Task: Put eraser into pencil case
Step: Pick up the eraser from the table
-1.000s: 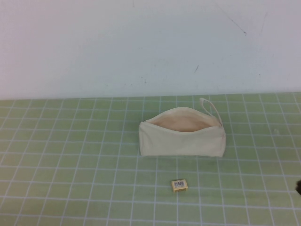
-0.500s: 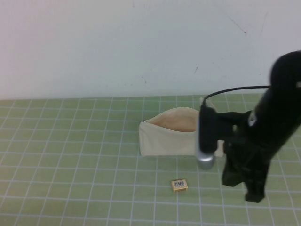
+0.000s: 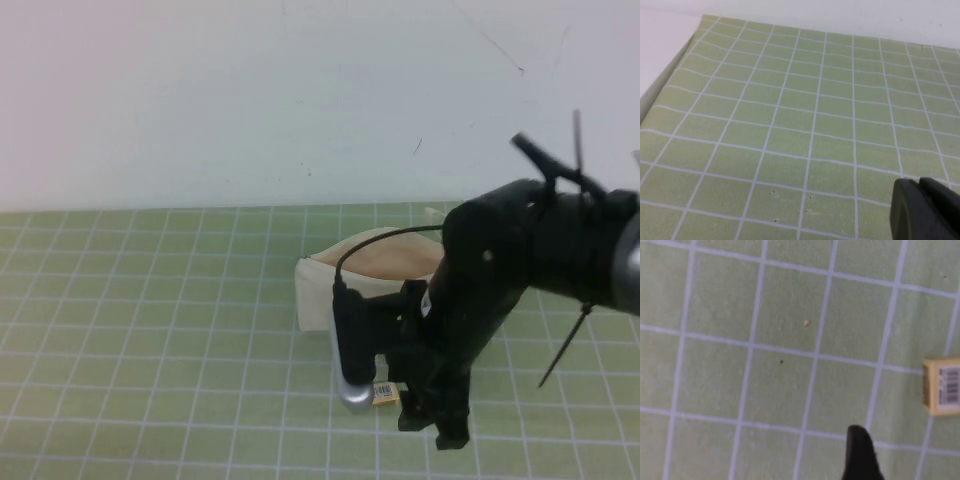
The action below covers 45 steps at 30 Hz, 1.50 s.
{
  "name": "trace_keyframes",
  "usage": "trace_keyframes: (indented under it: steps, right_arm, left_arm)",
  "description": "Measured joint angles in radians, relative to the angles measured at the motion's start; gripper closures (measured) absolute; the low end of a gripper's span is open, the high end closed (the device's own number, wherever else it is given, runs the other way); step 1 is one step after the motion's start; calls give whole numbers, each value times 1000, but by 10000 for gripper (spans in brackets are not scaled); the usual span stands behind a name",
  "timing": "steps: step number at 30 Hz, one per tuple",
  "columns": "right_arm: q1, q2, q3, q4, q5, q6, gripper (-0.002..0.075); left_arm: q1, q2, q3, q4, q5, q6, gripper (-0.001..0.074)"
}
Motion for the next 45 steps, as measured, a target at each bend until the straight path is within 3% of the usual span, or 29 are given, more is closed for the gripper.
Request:
trace_keyframes:
  steps: [25,29,35,45]
  right_arm:
    - [4,285,-200,-54,-53,16,342]
    - [4,289,-208,-55,-23,18,377]
    - [3,289,-211,-59,29,35,515]
    - [3,200,-368,-88,166,254,517]
  left_arm:
    - [0,0,0,0,0,0,738]
    - [0,0,0,0,0,0,738]
    - [0,0,0,0,0,0,738]
    - [0,0,0,0,0,0,738]
